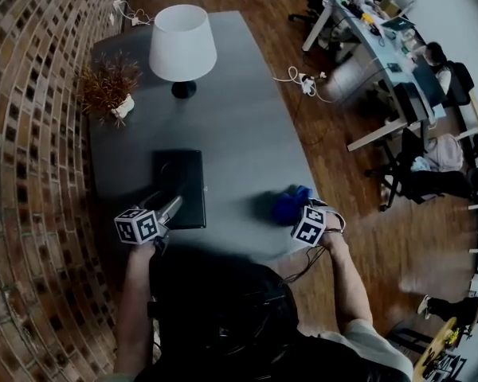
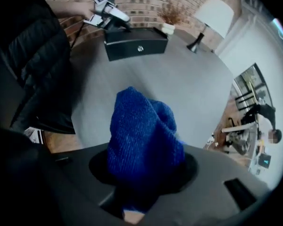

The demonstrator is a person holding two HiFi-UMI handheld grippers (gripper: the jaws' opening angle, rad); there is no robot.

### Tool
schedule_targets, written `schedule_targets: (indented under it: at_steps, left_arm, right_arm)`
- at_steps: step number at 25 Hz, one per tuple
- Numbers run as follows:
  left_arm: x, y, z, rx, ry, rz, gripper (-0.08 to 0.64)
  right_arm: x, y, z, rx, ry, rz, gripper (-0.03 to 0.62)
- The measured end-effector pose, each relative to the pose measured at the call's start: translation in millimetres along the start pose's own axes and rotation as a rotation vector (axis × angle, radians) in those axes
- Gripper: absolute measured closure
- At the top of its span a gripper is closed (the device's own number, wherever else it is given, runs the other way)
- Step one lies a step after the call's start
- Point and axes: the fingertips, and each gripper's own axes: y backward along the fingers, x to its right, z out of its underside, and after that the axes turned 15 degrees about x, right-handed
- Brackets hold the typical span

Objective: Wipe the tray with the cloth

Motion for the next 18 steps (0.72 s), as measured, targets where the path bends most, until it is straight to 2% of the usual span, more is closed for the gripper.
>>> schedule_targets:
  at_steps: [3, 4, 5, 6, 9, 10, 11, 12, 14, 15, 16, 18]
  left_arm:
    - [1.5, 0.9, -0.6, 0.004, -0.011, 0.001, 0.275]
    - [2.1, 1.1, -1.4, 0.008, -0.009, 0.004, 0.275]
    - [2.4, 1.0, -2.2, 0.012, -0.002, 0.008, 0.275]
    - [2.4, 0.3, -2.8, 0.017, 0.007, 0.011, 0.275]
    - [0.5, 0.0, -3.1, 0.026, 0.023, 0.014, 0.275]
    - [-0.6, 1.0, -3.2, 0.027, 0.023, 0.014, 0.276]
    - [-1.7, 1.8, -3.4, 0.027, 0.022, 0.014, 0.275]
    - [-2.3, 2.2, -3.8, 0.028, 0.024, 0.015, 0.275]
    - [-2.1, 2.3, -4.3, 0.032, 0.032, 0.017, 0.276]
    - [-1.4, 2.3, -4.1, 0.034, 0.036, 0.017, 0.275]
    - [-0.5, 2.0, -3.9, 0.035, 0.039, 0.017, 0.275]
    - [1.3, 1.0, -3.4, 0.035, 0.042, 0.019, 0.275]
  right_arm:
    - [-18.8, -20.0, 22.5, 0.042, -0.075, -0.02, 0.399]
    - [-26.8, -26.4, 25.8, 0.049, -0.086, -0.025, 0.375]
    - [-32.4, -26.5, 28.1, 0.037, -0.085, -0.023, 0.314]
    - [-34.3, -19.3, 28.8, 0.014, -0.076, -0.015, 0.22]
    - [-17.1, 24.1, 7.8, -0.01, -0.027, 0.056, 0.201]
    - [-9.1, 34.7, -13.4, 0.044, -0.032, 0.079, 0.201]
    - [-4.0, 40.2, -44.6, 0.148, -0.068, 0.083, 0.2]
    - [-3.4, 40.5, -84.1, 0.293, -0.137, 0.057, 0.202]
    - [-16.3, 26.2, -169.0, 0.604, -0.334, -0.093, 0.267]
    - [-25.7, 12.5, -204.6, 0.715, -0.437, -0.187, 0.267]
    - [-33.7, -4.2, -232.3, 0.776, -0.526, -0.265, 0.267]
    - [-43.1, -39.2, -266.4, 0.777, -0.64, -0.355, 0.267]
